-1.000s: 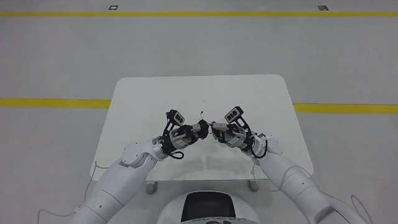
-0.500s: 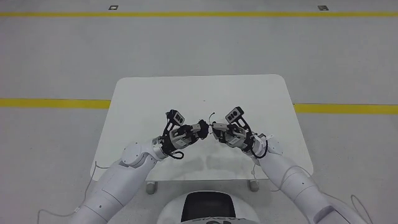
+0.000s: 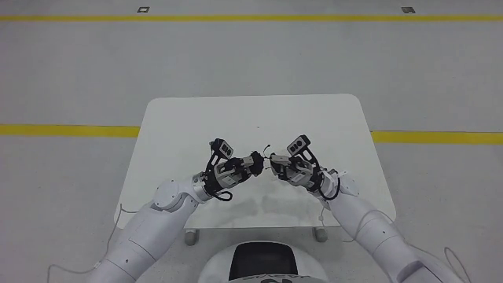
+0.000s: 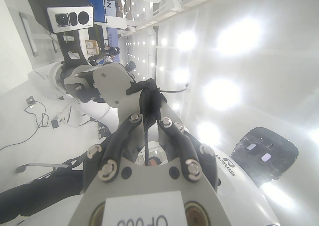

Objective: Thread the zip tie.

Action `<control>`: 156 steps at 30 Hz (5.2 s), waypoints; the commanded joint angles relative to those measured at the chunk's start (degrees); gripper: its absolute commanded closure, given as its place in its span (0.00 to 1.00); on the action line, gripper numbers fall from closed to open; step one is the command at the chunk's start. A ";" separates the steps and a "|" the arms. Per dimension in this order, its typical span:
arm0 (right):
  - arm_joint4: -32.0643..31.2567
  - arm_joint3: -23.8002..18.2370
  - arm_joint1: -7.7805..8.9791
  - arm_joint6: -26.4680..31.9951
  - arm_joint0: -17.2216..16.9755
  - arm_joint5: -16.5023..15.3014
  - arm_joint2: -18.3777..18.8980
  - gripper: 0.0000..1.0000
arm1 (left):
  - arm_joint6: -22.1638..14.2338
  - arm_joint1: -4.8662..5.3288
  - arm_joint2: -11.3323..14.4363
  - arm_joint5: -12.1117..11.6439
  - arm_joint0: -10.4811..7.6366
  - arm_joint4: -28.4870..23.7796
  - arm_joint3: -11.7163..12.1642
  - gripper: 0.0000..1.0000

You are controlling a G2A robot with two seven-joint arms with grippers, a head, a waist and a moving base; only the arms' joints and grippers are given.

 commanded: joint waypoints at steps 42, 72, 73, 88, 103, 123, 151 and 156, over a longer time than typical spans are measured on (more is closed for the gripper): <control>0.27 0.38 0.40 0.00 -0.91 0.38 2.37 1.00 | 0.00 0.00 0.00 0.00 0.00 0.00 0.00 1.00; -0.43 0.46 0.72 0.00 -1.46 0.48 4.21 1.00 | 0.00 0.00 0.00 0.00 0.00 0.00 0.00 1.00; -0.45 0.43 0.74 0.00 -1.49 0.48 4.30 1.00 | 0.00 0.00 0.00 0.00 0.00 0.00 0.00 1.00; -0.86 0.15 0.90 0.00 -1.75 0.66 5.11 1.00 | 0.00 0.00 0.00 0.00 0.00 0.00 0.00 1.00; -0.89 0.53 0.93 0.00 -2.08 0.55 5.80 1.00 | 0.00 0.00 0.00 0.00 0.00 0.00 0.00 1.00; -0.55 0.89 1.01 0.00 -2.48 0.52 6.77 1.00 | 0.00 0.00 0.00 0.00 0.00 0.00 0.00 1.00; -0.37 1.08 1.27 0.00 -3.08 0.62 8.31 1.00 | 0.00 0.00 0.00 0.00 0.00 0.00 0.00 1.00; -0.42 1.08 1.29 0.00 -3.14 0.62 8.50 1.00 | 0.00 0.00 0.00 0.00 0.00 0.00 0.00 1.00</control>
